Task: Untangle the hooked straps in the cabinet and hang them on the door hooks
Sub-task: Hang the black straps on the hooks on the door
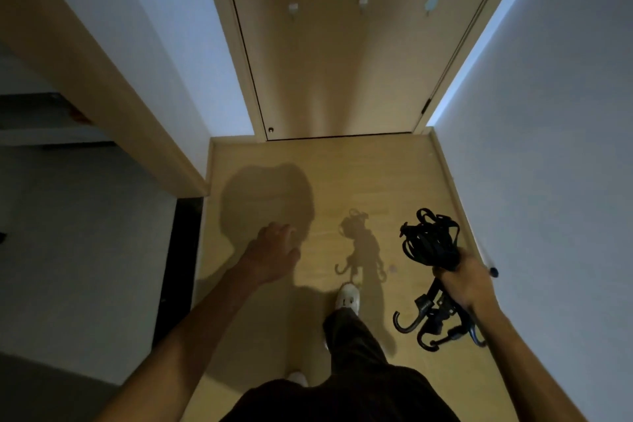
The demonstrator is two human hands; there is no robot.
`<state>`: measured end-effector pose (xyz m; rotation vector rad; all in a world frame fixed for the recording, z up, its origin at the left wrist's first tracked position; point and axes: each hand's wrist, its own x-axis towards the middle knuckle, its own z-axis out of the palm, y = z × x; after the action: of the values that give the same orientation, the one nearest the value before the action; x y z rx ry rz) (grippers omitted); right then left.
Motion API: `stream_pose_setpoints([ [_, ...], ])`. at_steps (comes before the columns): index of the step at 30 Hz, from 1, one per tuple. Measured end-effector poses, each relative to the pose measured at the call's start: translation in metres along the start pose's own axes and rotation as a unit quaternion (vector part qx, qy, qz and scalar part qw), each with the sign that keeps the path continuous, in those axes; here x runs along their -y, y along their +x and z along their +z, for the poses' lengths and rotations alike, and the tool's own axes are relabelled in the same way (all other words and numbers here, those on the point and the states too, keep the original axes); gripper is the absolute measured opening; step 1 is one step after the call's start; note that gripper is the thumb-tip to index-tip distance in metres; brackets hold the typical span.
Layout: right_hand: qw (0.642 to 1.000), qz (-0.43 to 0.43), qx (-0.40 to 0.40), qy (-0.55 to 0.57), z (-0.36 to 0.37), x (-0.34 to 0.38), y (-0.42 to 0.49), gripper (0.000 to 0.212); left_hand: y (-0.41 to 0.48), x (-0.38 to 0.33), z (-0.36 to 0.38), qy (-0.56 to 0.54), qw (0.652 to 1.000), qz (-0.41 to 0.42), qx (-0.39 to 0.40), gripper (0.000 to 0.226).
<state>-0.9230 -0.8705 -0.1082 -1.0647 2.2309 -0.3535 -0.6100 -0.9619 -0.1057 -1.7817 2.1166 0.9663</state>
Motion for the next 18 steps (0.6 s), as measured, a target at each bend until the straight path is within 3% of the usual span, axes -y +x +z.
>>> stream_pose_setpoints([
  [6, 0.999, -0.037, 0.034, 0.014, -0.032, 0.069, 0.117, 0.035, 0.068, -0.030, -0.040, -0.014, 0.999, -0.035, 0.027, 0.059],
  [11, 0.995, -0.090, 0.034, 0.008, -0.051, 0.139, 0.190, 0.032, 0.119, -0.034, -0.081, -0.060, 0.997, -0.049, 0.007, 0.058],
  [18, 0.993, -0.102, 0.045, 0.020, -0.053, 0.219, 0.276, 0.035, 0.213, -0.016, -0.134, -0.119, 0.989, -0.085, -0.019, 0.054],
])
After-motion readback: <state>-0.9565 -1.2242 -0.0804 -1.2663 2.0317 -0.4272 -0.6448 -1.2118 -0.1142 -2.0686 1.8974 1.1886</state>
